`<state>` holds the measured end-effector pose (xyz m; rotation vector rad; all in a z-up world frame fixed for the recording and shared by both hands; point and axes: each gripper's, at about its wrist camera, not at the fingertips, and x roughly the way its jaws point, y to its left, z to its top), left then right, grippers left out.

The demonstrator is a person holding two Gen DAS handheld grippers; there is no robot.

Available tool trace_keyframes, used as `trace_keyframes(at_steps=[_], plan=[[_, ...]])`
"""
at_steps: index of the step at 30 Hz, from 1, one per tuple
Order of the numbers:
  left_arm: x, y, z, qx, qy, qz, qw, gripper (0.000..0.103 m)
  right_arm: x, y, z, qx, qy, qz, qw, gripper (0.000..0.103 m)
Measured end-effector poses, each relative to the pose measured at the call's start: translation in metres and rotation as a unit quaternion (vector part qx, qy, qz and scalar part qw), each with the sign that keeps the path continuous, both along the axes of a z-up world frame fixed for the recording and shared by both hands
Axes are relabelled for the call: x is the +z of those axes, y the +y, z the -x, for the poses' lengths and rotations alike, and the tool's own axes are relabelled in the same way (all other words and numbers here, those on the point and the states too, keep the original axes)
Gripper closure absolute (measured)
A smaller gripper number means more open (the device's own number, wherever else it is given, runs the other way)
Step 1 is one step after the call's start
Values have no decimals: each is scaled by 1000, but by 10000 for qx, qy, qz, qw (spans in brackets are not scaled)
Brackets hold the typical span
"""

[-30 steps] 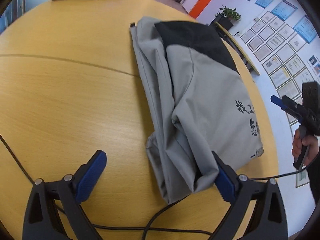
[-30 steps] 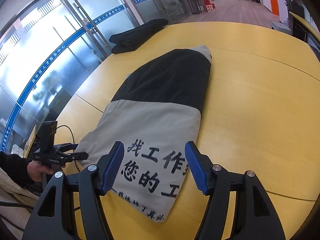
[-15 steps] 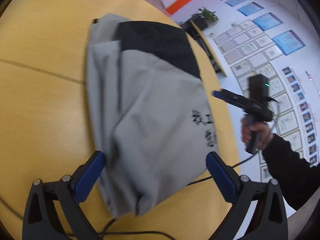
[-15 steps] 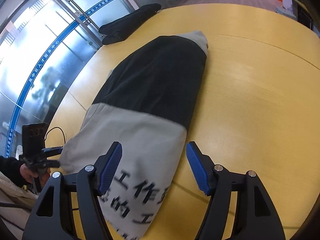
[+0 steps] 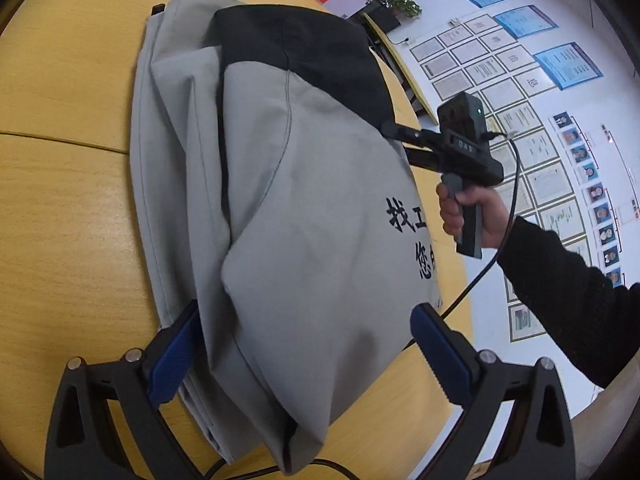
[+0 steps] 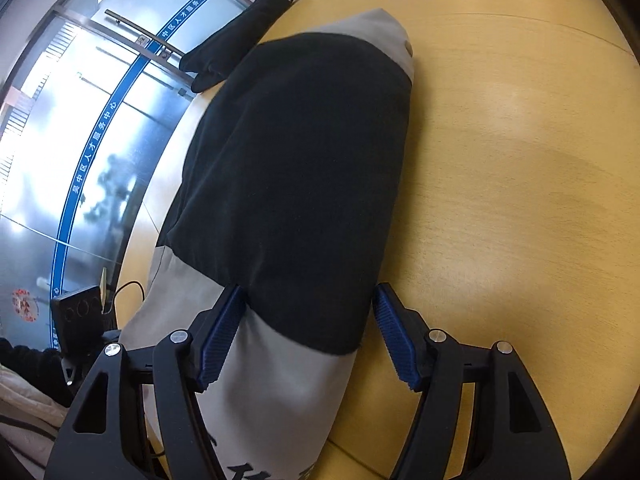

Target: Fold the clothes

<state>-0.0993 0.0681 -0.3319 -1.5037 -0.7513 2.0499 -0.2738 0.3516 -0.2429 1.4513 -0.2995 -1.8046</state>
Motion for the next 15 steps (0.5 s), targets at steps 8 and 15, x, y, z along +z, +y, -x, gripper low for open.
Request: trace_keyframes(at_steps=[8, 15], plan=[[-3, -22, -23, 276, -567, 63, 9980, 7, -9, 4, 23, 99, -457, 398, 9981, 33], [-22, -30, -31, 422, -1122, -374, 9921, 5, -23, 2, 37, 100, -1061, 742, 9915, 22]])
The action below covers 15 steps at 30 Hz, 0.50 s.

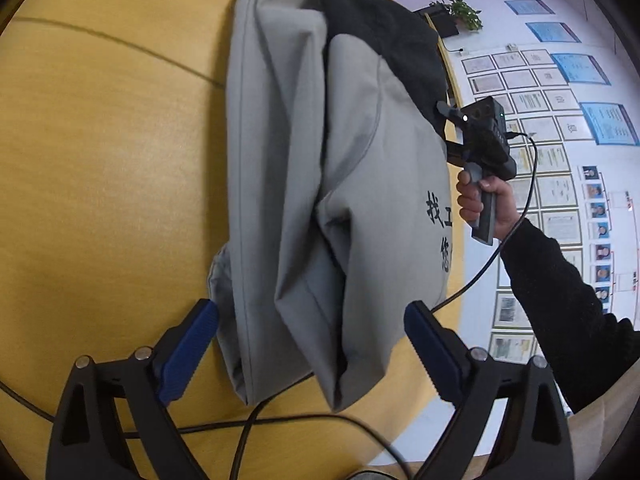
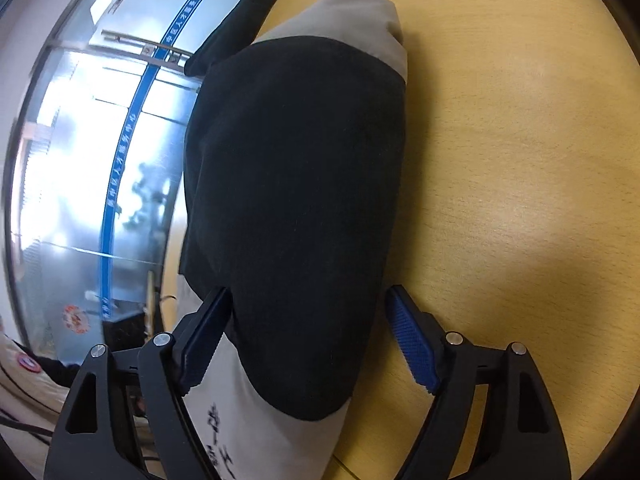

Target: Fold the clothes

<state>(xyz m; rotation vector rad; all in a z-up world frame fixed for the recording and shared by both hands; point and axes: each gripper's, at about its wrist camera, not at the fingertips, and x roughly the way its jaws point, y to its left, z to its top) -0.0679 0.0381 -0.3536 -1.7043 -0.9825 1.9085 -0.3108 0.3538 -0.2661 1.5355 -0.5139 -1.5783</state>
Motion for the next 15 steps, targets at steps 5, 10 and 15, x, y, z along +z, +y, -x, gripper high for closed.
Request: trace_keyframes(at_steps=[5, 10, 15], plan=[[-5, 12, 4, -189, 177, -452, 9986, 0, -2, -16, -3, 43, 23, 139, 9999, 20], [-16, 27, 4, -48, -85, -1084, 9941, 0, 6, -33, -14, 94, 446, -568, 9973, 55], [-23, 34, -4, 71, -498, -1235, 9911, 22, 20, -38, -49, -138, 917, -968, 9910, 73]])
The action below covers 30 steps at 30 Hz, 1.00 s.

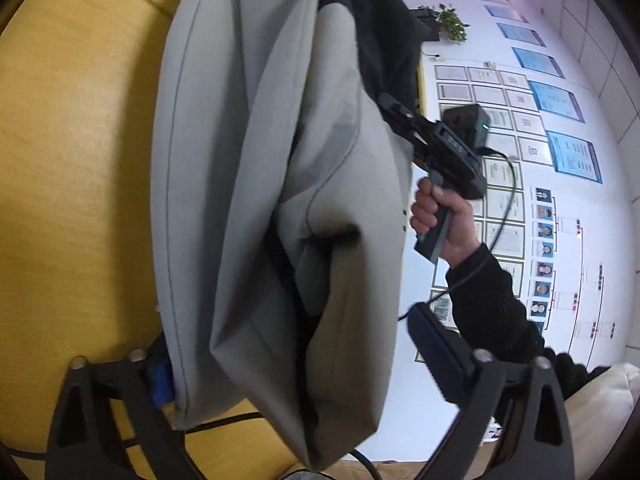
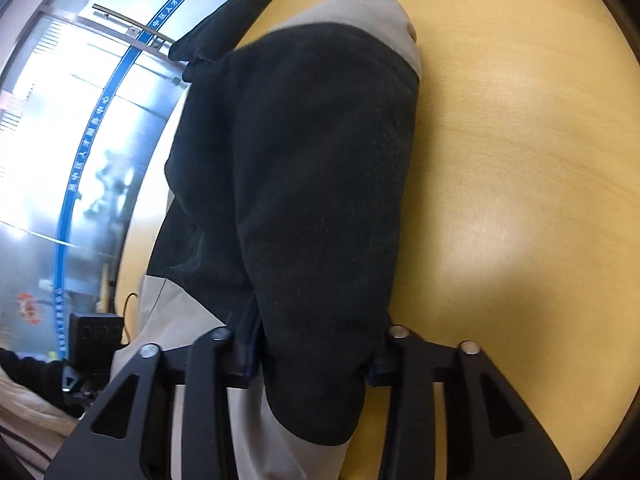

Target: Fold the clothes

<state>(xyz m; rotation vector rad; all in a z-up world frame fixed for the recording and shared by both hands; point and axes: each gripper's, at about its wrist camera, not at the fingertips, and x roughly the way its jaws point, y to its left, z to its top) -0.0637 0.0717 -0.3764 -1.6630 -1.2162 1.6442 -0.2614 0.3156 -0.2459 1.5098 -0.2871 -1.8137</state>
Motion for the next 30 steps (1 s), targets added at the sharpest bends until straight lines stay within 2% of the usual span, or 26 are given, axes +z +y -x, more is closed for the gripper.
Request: trace_keyframes(at_steps=[1, 2, 3, 5, 7, 12, 18, 22, 26, 30], plan=[[-4, -2, -6, -21, -144, 120, 9998, 55, 6, 0, -12, -99, 155, -41, 9998, 77], [-8, -4, -13, -20, -257, 173, 9995, 63, 14, 1, -26, -199, 317, -56, 9993, 78], [-7, -6, -19, 11, -261, 99, 9996, 64, 22, 1, -38, -290, 461, -52, 9985, 81], [5, -7, -31, -43, -93, 119, 9999, 76, 42, -1, -67, -417, 780, -95, 9960, 84], [20, -8, -44, -86, 91, 136, 9998, 79, 64, -7, -96, -441, 1082, -133, 9931, 85], [88, -32, -87, 180, 591, 229, 9978, 81, 123, -38, -154, -344, 1728, -14, 9844, 86], [176, -105, -138, 784, 1156, 571, 9885, 81, 195, -91, -191, -140, 2222, 699, 9724, 86], [224, -174, -141, 1060, 1561, 1021, 9767, 81, 229, -156, -193, -53, 2438, 1059, 9640, 86], [235, -265, -121, 1298, 1684, 1370, 9675, 81, 235, -247, -178, -76, 2386, 1330, 9619, 86], [209, -367, -75, 1315, 1591, 1709, 9634, 81, 191, -349, -117, -207, 2167, 1406, 9658, 86]])
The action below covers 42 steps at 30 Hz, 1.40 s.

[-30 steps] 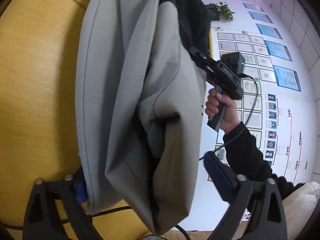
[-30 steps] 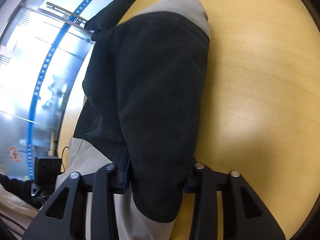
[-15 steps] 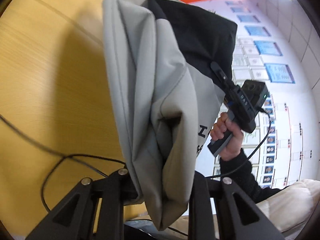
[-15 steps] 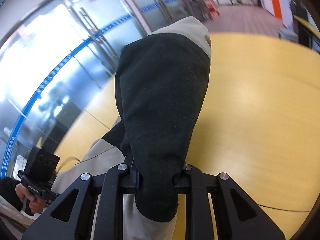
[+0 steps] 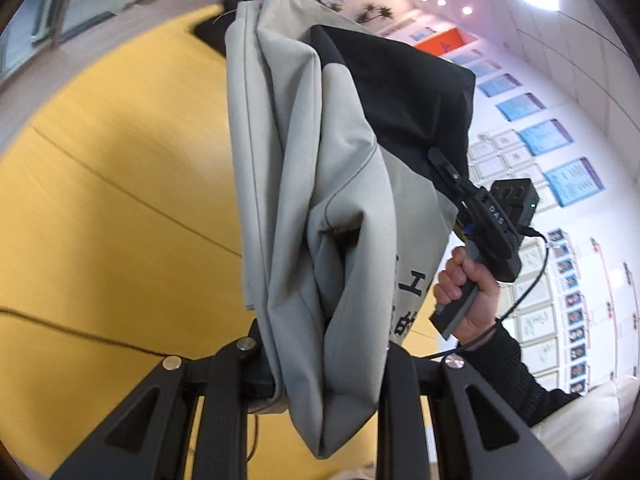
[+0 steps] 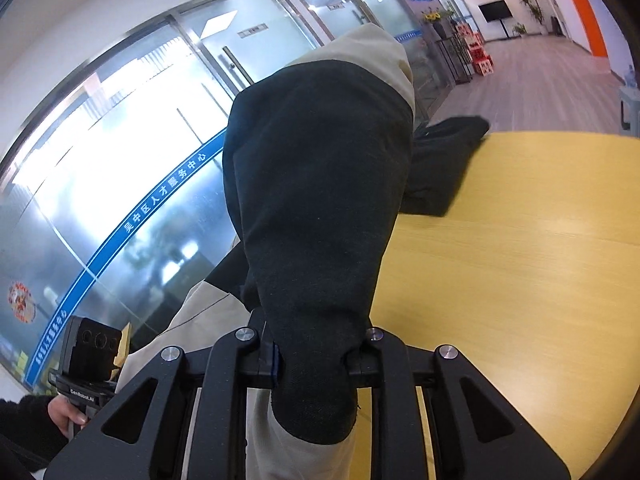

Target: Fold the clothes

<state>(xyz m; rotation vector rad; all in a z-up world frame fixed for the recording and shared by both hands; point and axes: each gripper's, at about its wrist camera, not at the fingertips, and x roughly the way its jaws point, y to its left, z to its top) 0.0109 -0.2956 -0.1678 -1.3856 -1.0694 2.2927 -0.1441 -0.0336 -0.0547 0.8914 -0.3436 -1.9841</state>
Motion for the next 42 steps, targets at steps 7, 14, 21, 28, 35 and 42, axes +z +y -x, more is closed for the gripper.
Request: trace_keyframes(at_steps=[7, 14, 21, 28, 35, 42], plan=[[-93, -134, 104, -74, -519, 403, 9978, 81, -125, -151, 107, -427, -677, -527, 9954, 86], [-118, -156, 113, -202, -490, 437, 9976, 80, -170, -174, 158, -900, -996, -827, 9875, 84], [-103, -191, 121, -39, -756, 950, 9926, 53, -173, -192, 153, -975, -1203, -1179, 9809, 37], [-14, -181, 17, 704, -319, 1857, 9796, 39, -99, -125, 90, -880, 150, -1469, 9851, 12], [125, -89, -110, 1475, 267, 2971, 9430, 14, 0, -90, -30, -439, 843, -2527, 9629, 2], [171, 12, -150, 2171, 223, 3364, 9161, 2, 46, -71, -115, 12, 954, -3051, 9475, 0]])
